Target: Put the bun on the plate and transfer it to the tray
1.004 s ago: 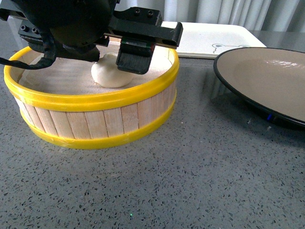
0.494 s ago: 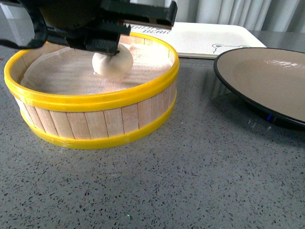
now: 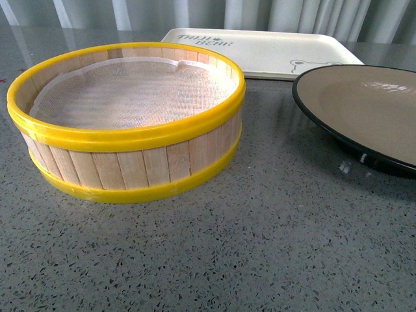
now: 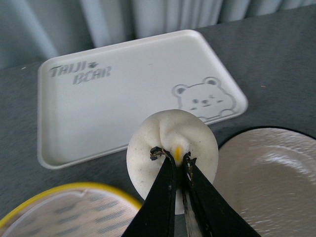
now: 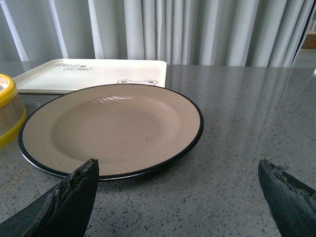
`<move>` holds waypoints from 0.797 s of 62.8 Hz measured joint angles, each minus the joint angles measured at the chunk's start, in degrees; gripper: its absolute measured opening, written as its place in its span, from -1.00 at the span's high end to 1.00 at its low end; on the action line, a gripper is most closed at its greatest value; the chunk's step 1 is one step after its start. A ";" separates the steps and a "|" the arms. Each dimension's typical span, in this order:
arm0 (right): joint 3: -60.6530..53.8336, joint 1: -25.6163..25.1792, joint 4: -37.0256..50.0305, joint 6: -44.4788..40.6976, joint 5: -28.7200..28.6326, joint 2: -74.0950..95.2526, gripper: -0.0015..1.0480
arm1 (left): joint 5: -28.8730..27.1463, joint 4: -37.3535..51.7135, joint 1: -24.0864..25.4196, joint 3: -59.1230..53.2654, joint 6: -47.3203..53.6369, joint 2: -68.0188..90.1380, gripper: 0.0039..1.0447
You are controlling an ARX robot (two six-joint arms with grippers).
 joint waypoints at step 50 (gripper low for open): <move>0.00 0.00 0.00 -0.02 0.00 0.00 -0.83 | 3.30 -0.74 -11.37 8.22 3.74 16.66 0.93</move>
